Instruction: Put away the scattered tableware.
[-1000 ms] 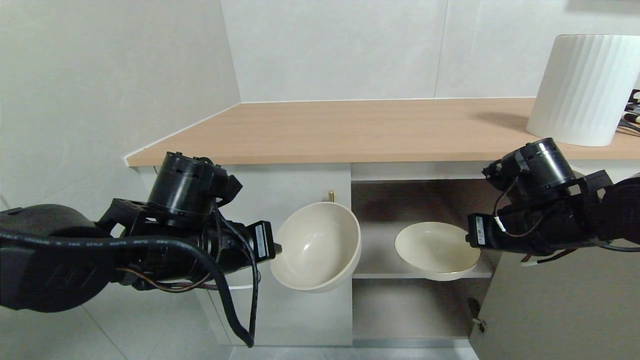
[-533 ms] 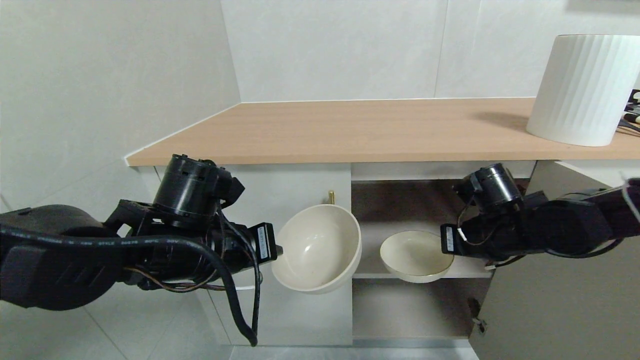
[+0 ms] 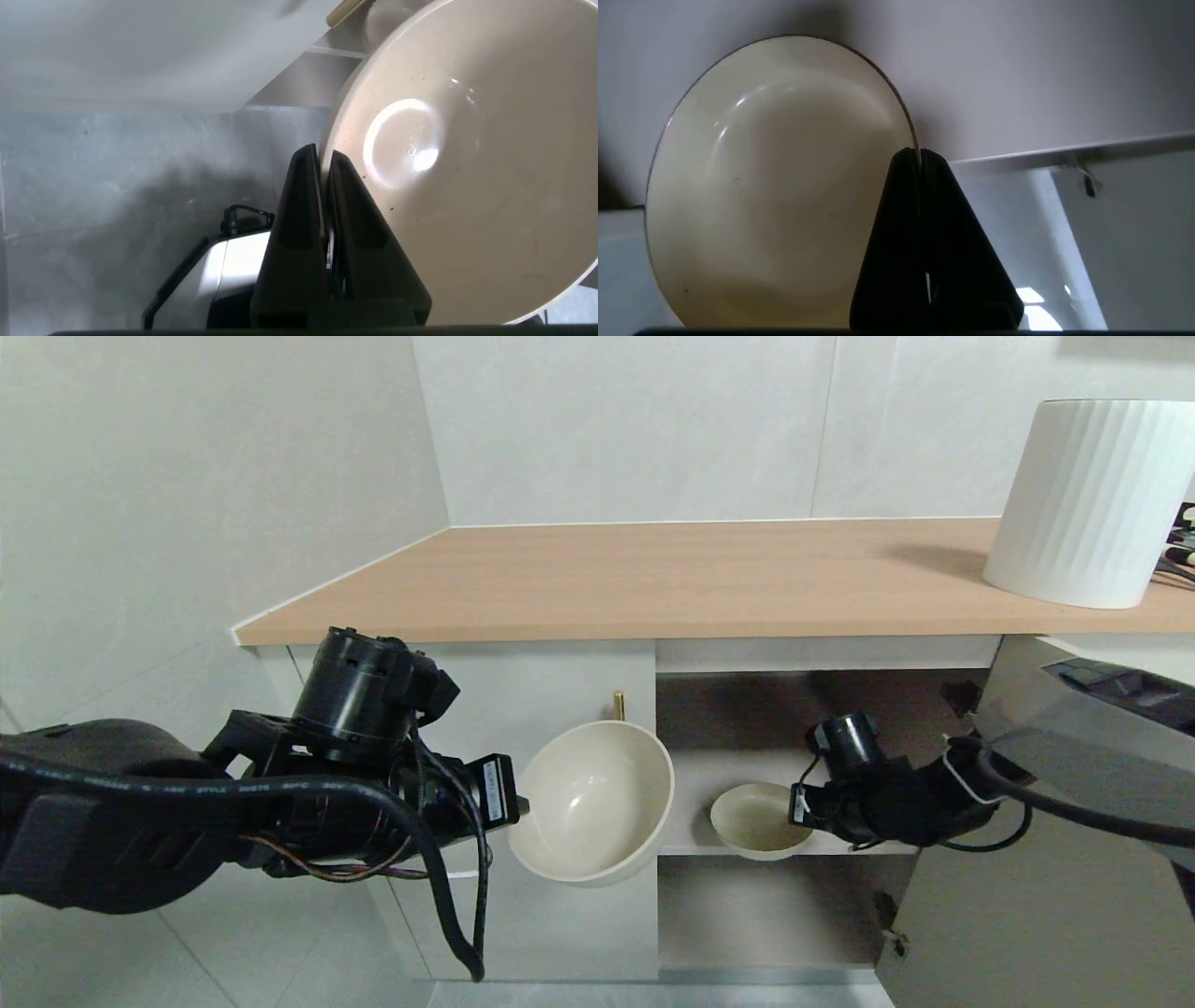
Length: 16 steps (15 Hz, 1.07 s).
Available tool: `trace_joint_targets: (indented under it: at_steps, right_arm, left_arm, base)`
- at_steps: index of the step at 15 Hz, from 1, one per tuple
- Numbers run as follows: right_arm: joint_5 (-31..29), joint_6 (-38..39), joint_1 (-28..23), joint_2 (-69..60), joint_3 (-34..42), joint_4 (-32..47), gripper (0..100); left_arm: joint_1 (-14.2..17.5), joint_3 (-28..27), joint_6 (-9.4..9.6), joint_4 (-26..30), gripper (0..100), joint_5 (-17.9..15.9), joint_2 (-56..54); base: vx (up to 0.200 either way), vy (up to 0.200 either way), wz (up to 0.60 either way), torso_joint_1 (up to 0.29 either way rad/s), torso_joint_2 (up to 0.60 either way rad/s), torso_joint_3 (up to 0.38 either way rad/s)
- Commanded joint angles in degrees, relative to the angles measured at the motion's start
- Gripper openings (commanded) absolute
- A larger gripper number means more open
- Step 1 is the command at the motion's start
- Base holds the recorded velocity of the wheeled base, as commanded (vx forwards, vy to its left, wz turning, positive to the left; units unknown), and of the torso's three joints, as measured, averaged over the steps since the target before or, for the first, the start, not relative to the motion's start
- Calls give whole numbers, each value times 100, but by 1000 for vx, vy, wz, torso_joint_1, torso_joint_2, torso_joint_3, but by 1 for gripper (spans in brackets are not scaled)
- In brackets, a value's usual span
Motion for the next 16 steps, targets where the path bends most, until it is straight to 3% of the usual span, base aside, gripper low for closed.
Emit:
trace_joint_targets:
  at_steps: [1,16]
  right_arm:
    - [-153,-2,-103,617,-273,-9,0]
    - [-970,148,-323,1408,-1592,-9,0]
  left_arm:
    - [-1,-8,-8,-1,0,-1,44]
    - [-1,-8,-25,-1,0,-10,123]
  base:
    - [0,0,0,0,0,0]
    - [0,0,0,0,0,0]
